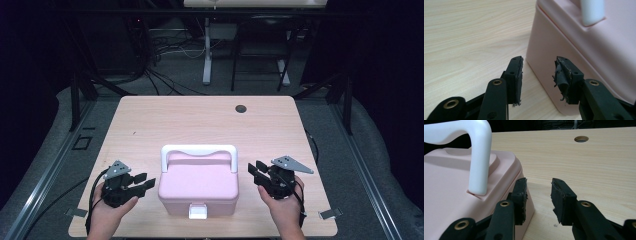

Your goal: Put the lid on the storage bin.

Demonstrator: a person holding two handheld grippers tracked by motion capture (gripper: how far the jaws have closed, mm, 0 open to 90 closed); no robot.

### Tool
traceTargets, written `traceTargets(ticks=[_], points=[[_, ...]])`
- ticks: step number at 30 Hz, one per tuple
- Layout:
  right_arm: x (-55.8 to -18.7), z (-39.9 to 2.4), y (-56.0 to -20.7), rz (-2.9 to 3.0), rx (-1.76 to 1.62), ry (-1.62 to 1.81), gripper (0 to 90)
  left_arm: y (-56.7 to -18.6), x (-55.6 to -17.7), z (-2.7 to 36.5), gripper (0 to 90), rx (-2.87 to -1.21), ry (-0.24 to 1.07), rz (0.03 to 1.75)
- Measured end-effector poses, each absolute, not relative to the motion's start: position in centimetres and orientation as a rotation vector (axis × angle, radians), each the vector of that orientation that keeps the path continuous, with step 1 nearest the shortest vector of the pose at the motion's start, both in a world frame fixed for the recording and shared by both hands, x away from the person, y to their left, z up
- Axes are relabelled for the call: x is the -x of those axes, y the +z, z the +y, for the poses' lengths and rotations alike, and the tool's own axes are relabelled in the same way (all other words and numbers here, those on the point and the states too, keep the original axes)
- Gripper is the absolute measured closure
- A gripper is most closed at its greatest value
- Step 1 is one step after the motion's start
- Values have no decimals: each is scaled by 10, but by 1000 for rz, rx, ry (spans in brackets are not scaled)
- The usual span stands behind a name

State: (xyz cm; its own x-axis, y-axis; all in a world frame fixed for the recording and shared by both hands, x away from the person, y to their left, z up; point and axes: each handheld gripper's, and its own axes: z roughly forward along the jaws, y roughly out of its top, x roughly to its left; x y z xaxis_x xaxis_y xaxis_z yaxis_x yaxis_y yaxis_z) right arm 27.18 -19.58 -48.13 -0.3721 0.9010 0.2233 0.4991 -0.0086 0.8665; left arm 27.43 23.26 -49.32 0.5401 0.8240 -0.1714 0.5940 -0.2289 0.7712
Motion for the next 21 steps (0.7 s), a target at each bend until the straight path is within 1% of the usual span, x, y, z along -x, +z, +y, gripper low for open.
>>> traceTargets(ticks=[16,21], points=[[-274,-199,-485,1869,-1465,1326,649,-506,-300,231,577,-1910,367,1208],[-275,-202,-488,1870,-1478,1314,649,-513,-305,231,577,-1912,392,1214]])
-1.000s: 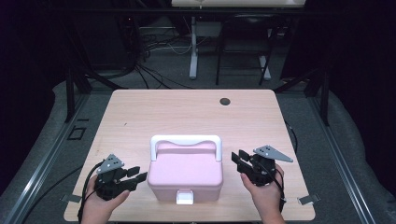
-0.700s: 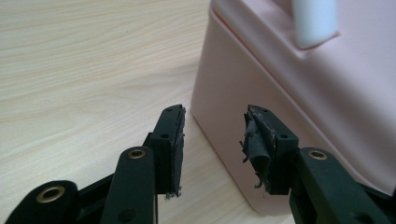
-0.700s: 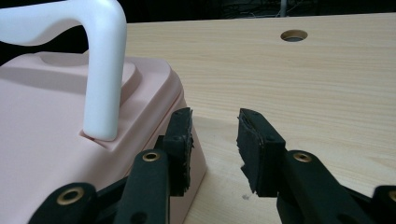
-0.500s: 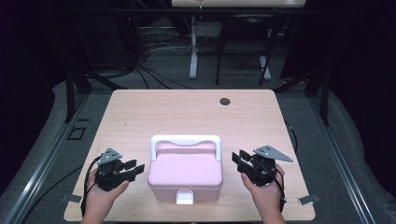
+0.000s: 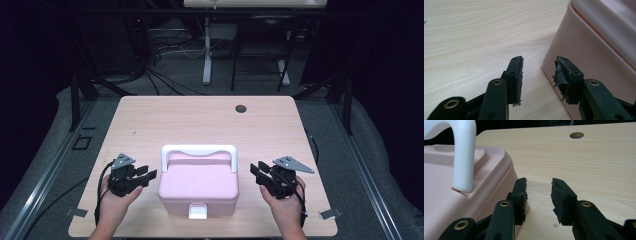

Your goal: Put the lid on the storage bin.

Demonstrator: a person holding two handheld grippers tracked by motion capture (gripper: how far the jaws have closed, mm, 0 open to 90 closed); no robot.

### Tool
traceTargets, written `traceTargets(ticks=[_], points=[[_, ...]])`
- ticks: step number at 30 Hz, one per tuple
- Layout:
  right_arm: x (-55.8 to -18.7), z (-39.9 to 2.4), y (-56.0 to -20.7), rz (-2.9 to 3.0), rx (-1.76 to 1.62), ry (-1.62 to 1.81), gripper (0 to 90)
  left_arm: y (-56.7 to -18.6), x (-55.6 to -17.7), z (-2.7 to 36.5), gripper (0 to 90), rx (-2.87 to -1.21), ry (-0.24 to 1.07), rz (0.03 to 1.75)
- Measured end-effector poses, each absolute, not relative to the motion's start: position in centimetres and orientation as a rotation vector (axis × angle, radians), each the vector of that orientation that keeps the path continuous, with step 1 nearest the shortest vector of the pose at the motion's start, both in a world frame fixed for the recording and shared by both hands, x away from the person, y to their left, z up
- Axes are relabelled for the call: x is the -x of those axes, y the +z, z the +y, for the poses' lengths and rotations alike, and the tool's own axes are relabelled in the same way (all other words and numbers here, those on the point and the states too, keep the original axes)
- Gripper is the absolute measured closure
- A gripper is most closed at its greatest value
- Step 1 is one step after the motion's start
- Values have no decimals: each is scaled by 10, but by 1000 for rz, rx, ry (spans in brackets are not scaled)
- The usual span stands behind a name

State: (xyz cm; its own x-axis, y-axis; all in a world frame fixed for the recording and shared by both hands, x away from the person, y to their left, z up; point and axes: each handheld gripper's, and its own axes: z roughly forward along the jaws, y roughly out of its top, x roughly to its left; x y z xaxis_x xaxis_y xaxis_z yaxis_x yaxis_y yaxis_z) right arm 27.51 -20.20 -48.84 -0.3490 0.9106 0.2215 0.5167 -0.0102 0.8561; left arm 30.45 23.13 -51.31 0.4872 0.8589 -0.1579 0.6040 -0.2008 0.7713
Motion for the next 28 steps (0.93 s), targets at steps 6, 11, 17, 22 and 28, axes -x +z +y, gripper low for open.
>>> traceTargets(ticks=[6,11,17,22,28], points=[[-276,-203,-492,1866,-1490,1311,649,-518,-304,232,571,-1910,403,1214],[-278,-203,-498,1875,-1494,1290,641,-522,-304,237,563,-1896,410,1227],[-279,-203,-502,1885,-1481,1275,622,-529,-303,240,550,-1891,406,1245],[-282,-204,-510,1891,-1478,1252,589,-535,-301,243,547,-1884,384,1261],[-284,-205,-514,1891,-1481,1239,569,-538,-301,248,525,-1878,389,1273]])
